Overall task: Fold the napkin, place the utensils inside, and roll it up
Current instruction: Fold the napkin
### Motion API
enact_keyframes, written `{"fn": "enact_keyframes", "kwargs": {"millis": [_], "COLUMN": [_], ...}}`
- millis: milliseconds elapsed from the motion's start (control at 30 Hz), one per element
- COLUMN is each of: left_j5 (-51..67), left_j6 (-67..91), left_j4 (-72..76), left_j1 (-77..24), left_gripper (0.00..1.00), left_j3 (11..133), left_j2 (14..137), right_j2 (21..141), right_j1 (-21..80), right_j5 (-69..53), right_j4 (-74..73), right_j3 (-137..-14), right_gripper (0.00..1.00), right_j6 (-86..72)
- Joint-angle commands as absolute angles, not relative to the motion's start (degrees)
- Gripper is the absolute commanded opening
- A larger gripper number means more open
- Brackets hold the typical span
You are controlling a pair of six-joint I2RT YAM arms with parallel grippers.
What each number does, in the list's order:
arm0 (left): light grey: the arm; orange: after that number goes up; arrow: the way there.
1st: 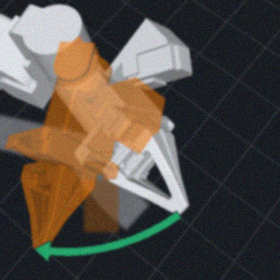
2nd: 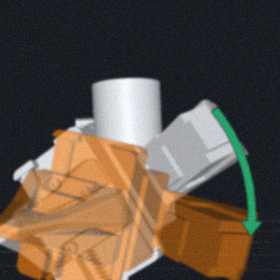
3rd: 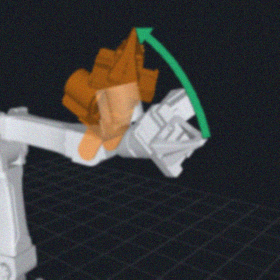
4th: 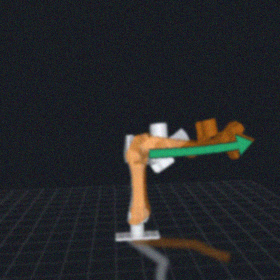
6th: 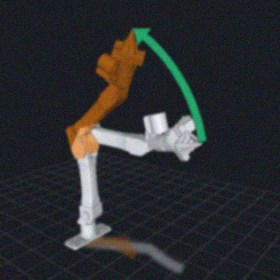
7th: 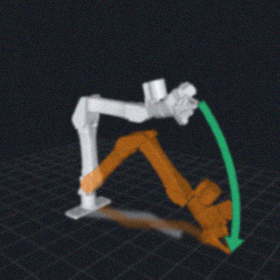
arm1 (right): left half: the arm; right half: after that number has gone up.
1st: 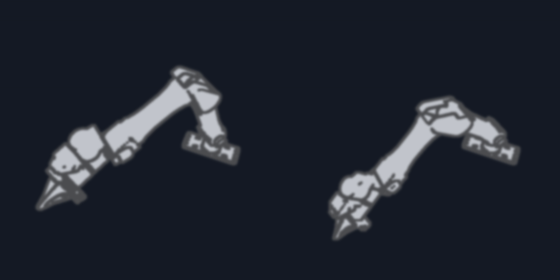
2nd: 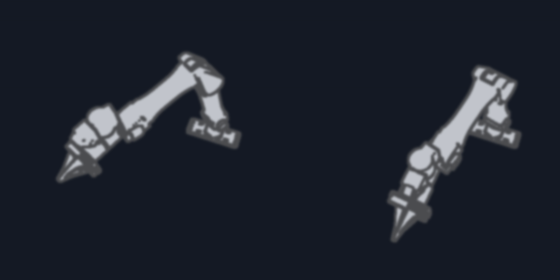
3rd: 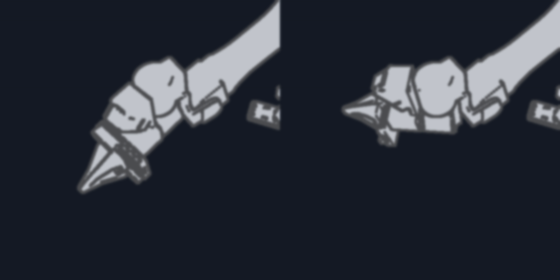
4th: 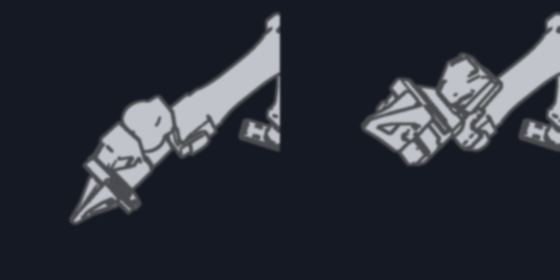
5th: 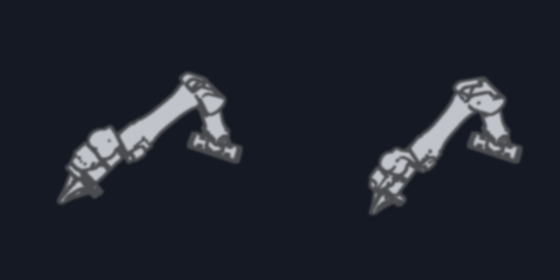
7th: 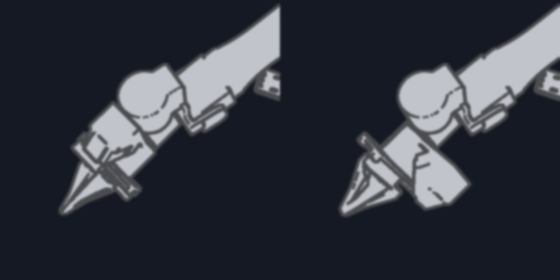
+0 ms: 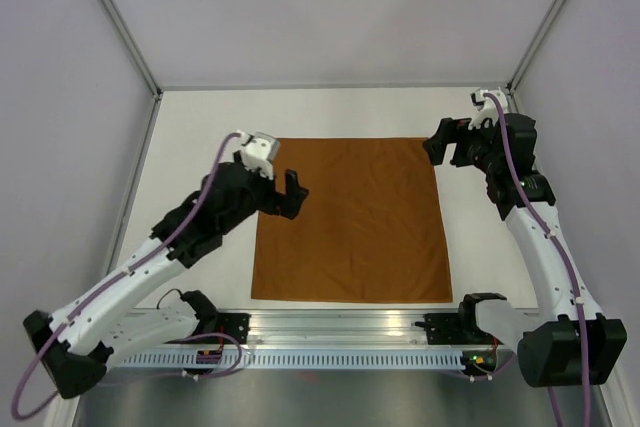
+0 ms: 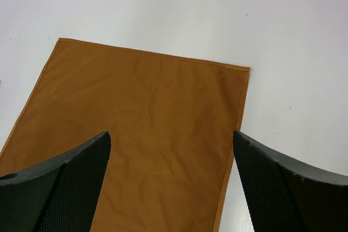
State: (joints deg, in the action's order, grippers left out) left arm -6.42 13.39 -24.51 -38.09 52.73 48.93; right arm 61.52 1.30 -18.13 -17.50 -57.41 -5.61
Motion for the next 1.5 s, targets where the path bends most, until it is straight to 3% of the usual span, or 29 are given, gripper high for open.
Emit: {"fn": "enact_keyframes", "kwargs": {"millis": [0, 167, 300, 533, 900, 1467], "left_j5": [-15.9, -23.7, -26.5, -22.2, -10.9, -8.9], "left_j6": [18.4, 20.1, 18.6, 16.9, 16.6, 18.1], "left_j4": [-17.0, -3.0, 8.1, 22.4, 27.1, 23.5], "left_j1": [-51.1, -65.4, -71.6, -78.6, -83.1, -84.0], "left_gripper": [1.0, 1.0, 0.92, 0.83, 0.62, 0.48], "left_j3": [53.7, 55.5, 58.9, 65.7, 73.2, 76.2], "left_j2": [56.7, 72.6, 85.8, 105.2, 117.0, 124.5], "right_j2": [61.2, 60.8, 61.7, 62.5, 64.8, 64.7], "right_j1": [1.6, 1.6, 1.5, 1.4, 1.4, 1.3], "right_j5": [-15.1, -12.1, -10.5, -9.9, -9.7, -10.2], "right_j4": [-17.8, -17.5, -18.0, -19.4, -19.9, -19.4], "right_j3": [-59.1, -59.6, -61.1, -64.3, -65.5, -64.7], "right_gripper": [0.98, 0.98, 0.98, 0.98, 0.98, 0.98], "right_j6": [-5.8, -5.5, -5.5, -6.1, -6.5, -6.4]}}
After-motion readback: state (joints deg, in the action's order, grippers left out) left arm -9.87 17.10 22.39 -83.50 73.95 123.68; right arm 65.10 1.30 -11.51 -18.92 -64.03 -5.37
